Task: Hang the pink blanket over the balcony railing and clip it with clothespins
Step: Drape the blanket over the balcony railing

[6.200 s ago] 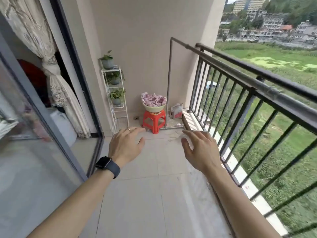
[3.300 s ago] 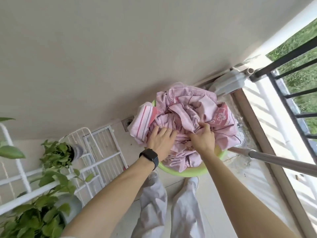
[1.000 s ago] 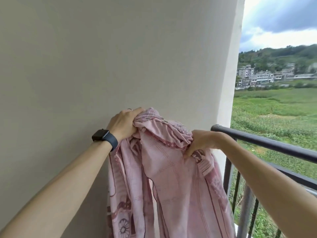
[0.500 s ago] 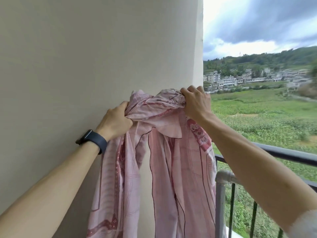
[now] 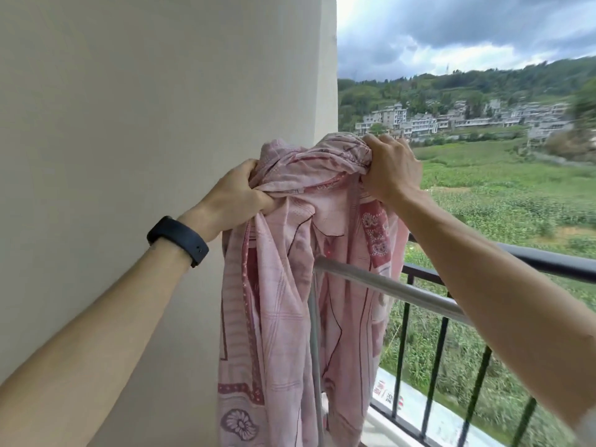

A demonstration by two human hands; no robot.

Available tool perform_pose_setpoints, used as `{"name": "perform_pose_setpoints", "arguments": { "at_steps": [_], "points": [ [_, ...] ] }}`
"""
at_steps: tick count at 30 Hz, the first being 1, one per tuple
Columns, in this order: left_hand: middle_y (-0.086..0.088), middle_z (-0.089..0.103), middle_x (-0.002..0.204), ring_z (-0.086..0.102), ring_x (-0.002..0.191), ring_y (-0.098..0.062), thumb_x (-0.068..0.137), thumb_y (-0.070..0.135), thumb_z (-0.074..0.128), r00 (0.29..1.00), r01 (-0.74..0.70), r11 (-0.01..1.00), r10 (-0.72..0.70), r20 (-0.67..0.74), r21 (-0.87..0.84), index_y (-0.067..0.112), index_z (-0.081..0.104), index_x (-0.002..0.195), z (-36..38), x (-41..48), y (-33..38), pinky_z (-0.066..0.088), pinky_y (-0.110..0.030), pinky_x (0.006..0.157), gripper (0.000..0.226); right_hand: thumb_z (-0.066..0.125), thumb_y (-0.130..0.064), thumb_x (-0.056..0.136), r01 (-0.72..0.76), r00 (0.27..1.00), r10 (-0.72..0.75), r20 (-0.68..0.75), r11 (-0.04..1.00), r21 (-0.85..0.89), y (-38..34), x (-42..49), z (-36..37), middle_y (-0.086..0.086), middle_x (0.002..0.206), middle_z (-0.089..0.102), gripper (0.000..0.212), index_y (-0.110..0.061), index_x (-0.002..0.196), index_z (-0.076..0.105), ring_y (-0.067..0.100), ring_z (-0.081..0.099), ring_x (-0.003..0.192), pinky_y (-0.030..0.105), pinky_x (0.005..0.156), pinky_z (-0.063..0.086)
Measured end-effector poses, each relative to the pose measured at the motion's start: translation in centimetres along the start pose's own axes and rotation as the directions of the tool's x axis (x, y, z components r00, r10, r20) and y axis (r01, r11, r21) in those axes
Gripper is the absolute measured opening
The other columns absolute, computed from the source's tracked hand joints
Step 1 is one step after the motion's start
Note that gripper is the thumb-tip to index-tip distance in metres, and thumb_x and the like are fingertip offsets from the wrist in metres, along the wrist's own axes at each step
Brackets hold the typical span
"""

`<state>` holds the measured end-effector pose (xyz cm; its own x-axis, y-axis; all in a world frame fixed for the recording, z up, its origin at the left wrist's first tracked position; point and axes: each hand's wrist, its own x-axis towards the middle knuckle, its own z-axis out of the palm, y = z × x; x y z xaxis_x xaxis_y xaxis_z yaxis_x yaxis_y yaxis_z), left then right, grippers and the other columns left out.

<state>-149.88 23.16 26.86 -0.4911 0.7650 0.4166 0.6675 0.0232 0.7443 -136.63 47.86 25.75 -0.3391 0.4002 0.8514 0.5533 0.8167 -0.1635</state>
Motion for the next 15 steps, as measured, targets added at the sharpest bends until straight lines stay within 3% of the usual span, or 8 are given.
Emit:
{"name": "perform_pose_setpoints", "arguments": {
  "at_steps": [5, 11, 13, 15],
  "points": [
    [0.005, 0.063, 0.091, 0.06, 0.079, -0.011, 0.077, -0.001, 0.063, 1.0, 0.02, 0.998, -0.021, -0.015, -0.056, 0.016, 0.06, 0.108, 3.0, -3.0, 3.9, 0.047, -0.024, 0.067, 0.035, 0.061, -0.014, 0.09, -0.051, 0.998, 0.049, 0.036, 0.997, 0.065, 3.0, -3.2, -2.5, 0.01, 0.105, 0.065, 0.028, -0.018, 0.118, 0.059, 0.032, 0.057, 0.1, 0.033, 0.066, 0.039],
    [0.012, 0.065, 0.091, 0.063, 0.082, -0.011, 0.07, 0.012, 0.065, 0.999, 0.019, 0.996, -0.016, 0.041, -0.085, 0.031, 0.057, 0.107, 6.7, -6.9, 6.5, 0.046, -0.026, 0.069, 0.042, 0.066, -0.009, 0.087, -0.079, 0.996, 0.077, 0.048, 0.996, 0.05, 5.8, -5.8, -6.3, 0.008, 0.107, 0.067, 0.03, -0.02, 0.115, 0.061, 0.033, 0.059, 0.099, 0.037, 0.068, 0.048],
    [0.011, 0.065, 0.094, 0.063, 0.085, -0.016, 0.067, 0.017, 0.062, 0.997, 0.032, 0.997, -0.027, 0.069, -0.069, 0.03, 0.051, 0.118, 8.5, -8.6, 6.0, 0.046, -0.027, 0.069, 0.054, 0.068, -0.009, 0.085, -0.064, 0.994, 0.059, 0.089, 0.996, 0.062, 7.0, -7.3, -8.0, 0.008, 0.102, 0.068, 0.028, -0.019, 0.111, 0.063, 0.03, 0.06, 0.092, 0.034, 0.066, 0.049],
    [0.006, 0.064, 0.099, 0.064, 0.089, -0.02, 0.07, 0.014, 0.062, 0.991, 0.049, 0.997, -0.042, 0.126, -0.052, 0.034, 0.037, 0.135, 10.7, -10.8, 4.8, 0.051, -0.031, 0.071, 0.073, 0.069, -0.006, 0.084, -0.052, 0.976, 0.03, 0.216, 0.994, 0.099, 8.1, -9.5, -9.9, 0.007, 0.092, 0.069, 0.02, -0.016, 0.1, 0.066, 0.025, 0.062, 0.082, 0.031, 0.066, 0.049]
  ]
}}
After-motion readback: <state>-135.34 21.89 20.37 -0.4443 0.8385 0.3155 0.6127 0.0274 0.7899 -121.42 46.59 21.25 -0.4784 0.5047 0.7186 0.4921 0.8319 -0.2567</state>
